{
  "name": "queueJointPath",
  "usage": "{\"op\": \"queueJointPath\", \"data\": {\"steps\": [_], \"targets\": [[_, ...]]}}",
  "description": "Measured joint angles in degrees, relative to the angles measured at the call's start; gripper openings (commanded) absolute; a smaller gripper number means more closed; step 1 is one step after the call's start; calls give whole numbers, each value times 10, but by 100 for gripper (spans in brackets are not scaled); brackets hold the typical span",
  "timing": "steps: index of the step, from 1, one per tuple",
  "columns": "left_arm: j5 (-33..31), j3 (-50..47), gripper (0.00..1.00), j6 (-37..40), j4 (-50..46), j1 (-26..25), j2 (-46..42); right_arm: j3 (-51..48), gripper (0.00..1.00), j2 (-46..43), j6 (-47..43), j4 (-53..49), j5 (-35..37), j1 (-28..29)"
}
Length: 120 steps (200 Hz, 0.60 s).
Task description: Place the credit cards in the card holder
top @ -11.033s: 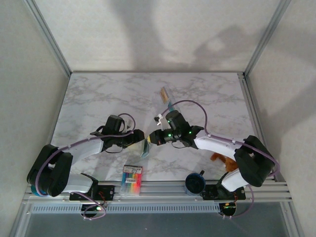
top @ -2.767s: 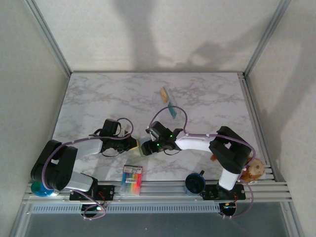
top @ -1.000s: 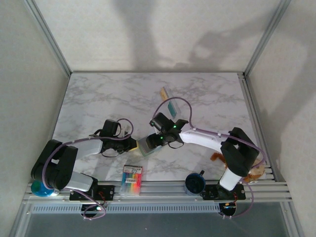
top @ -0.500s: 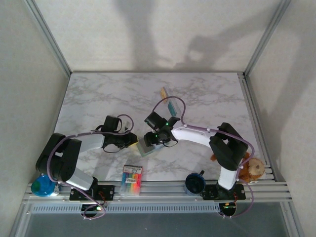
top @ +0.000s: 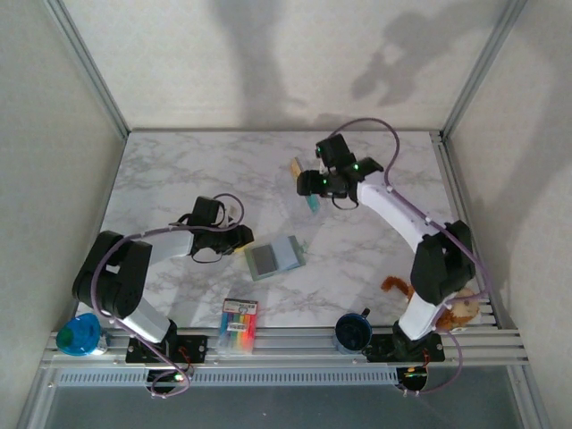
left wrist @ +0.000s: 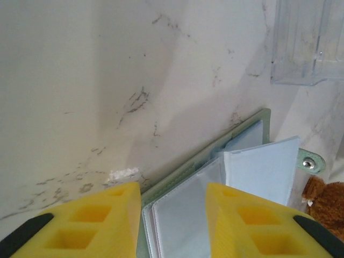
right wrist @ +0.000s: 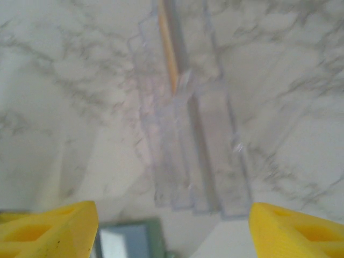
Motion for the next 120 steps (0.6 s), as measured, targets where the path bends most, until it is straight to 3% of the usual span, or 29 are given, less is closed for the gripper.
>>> {"op": "queueJointPath", "data": {"steps": [49,120], "targets": [[-61,-5,44,0,-27,0,-73,138,76,143,-92,-65,54,4],[-132,-22,48,20,-84,0,-127,137,76,174,-101,-89,-23,-12]]}}
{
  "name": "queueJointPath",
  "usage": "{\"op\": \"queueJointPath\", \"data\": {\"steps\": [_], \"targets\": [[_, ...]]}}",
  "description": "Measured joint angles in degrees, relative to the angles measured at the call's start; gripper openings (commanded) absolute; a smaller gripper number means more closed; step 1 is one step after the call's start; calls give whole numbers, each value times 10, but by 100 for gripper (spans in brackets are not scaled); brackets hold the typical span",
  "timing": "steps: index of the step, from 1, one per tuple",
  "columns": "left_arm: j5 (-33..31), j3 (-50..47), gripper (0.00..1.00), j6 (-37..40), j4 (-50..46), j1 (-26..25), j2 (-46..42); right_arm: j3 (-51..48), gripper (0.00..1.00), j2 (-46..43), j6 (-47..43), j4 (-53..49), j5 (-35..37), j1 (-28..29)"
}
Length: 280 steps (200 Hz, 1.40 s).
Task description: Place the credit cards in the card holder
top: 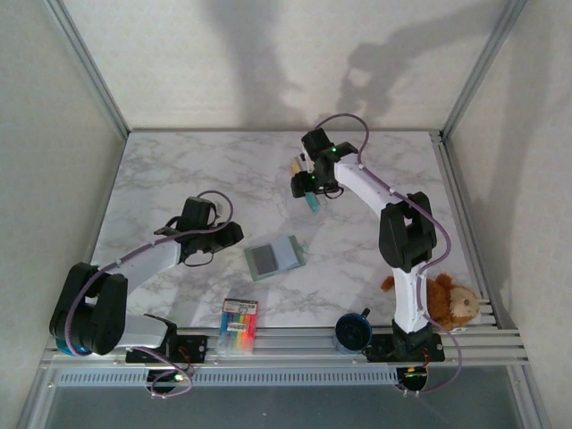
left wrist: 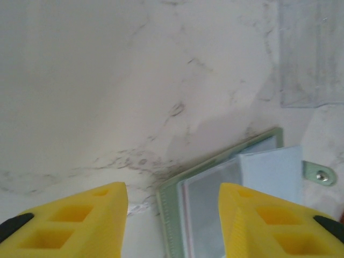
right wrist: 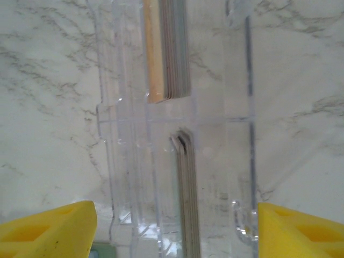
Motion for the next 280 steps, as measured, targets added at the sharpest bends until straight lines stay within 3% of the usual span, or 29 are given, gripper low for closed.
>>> {"op": "queueJointPath", "data": {"steps": [55,95,149,190,201,214,280], "targets": [[-12,-5,48,11,-8,0,0,-115,75,-73,118,54,-69,-12],[-12,-12,48,11,-4,0,1,-149,75,-102,177,94,-78,-30],[-13,-36,51,12,-2,-1,-15,-97,83,-103,61,109,18,-22],[-5,-47,52,5,13,-8,-25,19,87,-25,0,126,-2,-21],[-1,-52,52,2,23,-16,-25,54,95,8,-12,127,-8,-19],[2,-64,51,-4,34,-24,-25,92,96,47,-30,124,-2,-16],[-13,-94,51,-18,35,-29,-53,152,92,145,-115,94,203,42]]}}
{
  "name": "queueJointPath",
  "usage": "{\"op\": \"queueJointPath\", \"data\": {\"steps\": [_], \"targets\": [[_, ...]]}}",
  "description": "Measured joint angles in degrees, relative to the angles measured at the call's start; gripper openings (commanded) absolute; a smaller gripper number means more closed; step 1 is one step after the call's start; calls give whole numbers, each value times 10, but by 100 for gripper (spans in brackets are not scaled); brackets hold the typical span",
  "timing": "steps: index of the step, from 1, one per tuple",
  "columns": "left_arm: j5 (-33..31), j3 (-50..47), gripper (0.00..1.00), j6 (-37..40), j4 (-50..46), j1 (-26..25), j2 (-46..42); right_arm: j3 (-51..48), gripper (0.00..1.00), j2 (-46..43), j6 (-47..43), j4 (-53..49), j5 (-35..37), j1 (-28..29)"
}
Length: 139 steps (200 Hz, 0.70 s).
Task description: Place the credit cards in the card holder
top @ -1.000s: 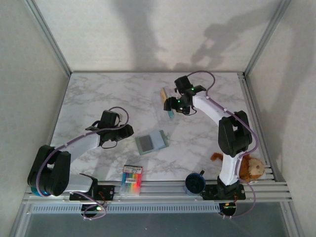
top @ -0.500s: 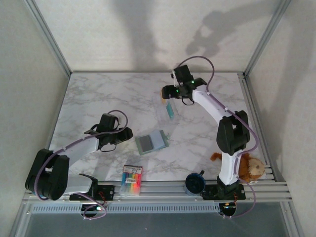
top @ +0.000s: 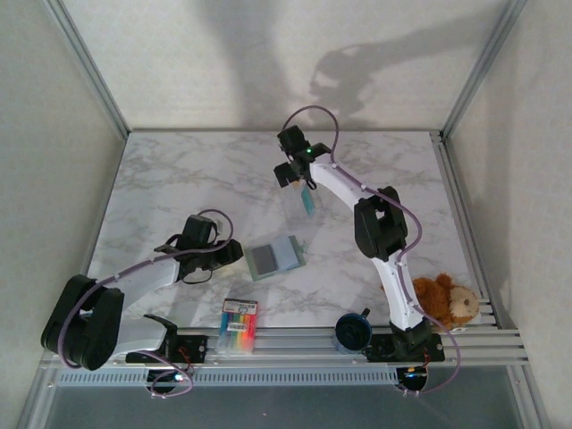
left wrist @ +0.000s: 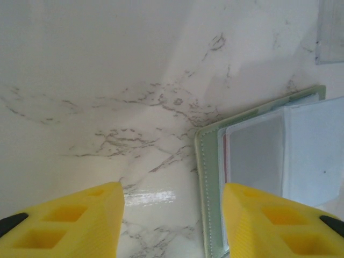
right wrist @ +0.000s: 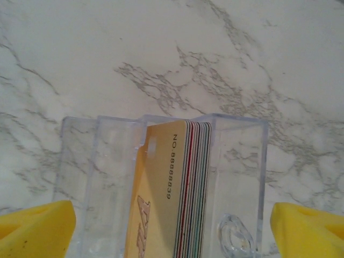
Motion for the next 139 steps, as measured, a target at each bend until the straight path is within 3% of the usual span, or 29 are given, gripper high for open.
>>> {"op": "queueJointPath", "data": {"steps": [44,116,139], "targets": [[-9,0,51,0,-4,0,-3,0,90,1,-33,7,112,8],[-12,3,51,11,-14,0,7,0,86,1,-59,10,205,17],[-12,7,51,18,-19,0,14,0,80,1,-64,6,229,22]]}}
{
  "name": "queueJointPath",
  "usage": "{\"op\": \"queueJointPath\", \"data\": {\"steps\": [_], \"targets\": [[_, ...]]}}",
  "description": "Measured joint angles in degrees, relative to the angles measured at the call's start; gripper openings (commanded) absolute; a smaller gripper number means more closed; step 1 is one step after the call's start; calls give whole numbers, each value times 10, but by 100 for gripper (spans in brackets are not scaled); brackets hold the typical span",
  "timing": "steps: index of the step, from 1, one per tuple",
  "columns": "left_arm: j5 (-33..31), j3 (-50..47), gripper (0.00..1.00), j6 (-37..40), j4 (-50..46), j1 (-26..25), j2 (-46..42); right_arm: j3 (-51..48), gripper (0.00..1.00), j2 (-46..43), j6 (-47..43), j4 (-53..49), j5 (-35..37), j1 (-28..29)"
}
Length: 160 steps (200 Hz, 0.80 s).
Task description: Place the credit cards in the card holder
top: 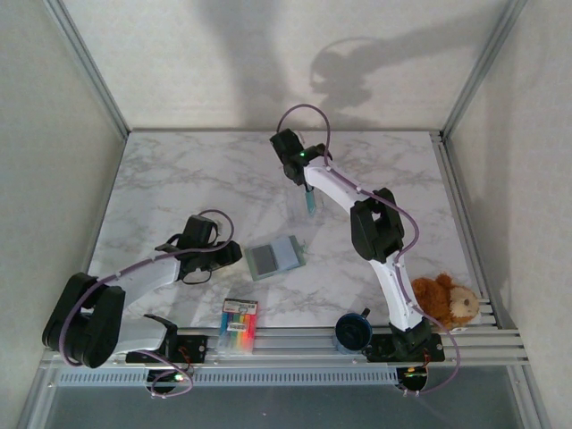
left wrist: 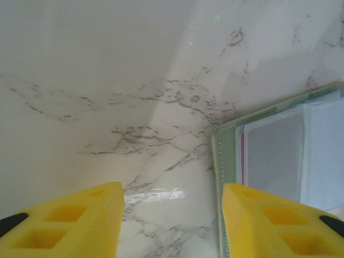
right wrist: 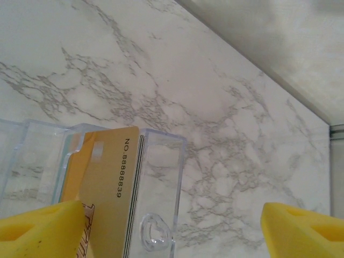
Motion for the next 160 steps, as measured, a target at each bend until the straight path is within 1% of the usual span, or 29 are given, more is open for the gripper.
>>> {"op": "queueJointPath", "data": {"steps": [10,17,32,56,97,116,127,132,143,160], "targets": [[0,4,50,2,0,0,5,0,78,0,-3,-1,8,1],[0,6,48,4,0,0,6,0,76,0,-5,-1,12,2],[0,9,43,8,0,-1,10,0,68,0,-10,-2,21,5],[0,11,42,15,0,-4,22,0,53,0,-20,-2,26,8],[0,11,33,19,0,-12,41,0,40,0,-28,-5,36,11],[-2,13,31,20,1,-16,45,0,32,0,-33,-5,36,12],[-5,15,27,21,1,-18,48,0,28,0,-32,-7,35,12],[-5,16,26,21,0,-19,50,0,23,0,-31,-7,35,13],[-6,19,23,23,0,-20,55,0,21,0,-31,-9,34,13],[-9,22,22,26,-1,-24,61,0,19,0,-24,-15,29,14]]}}
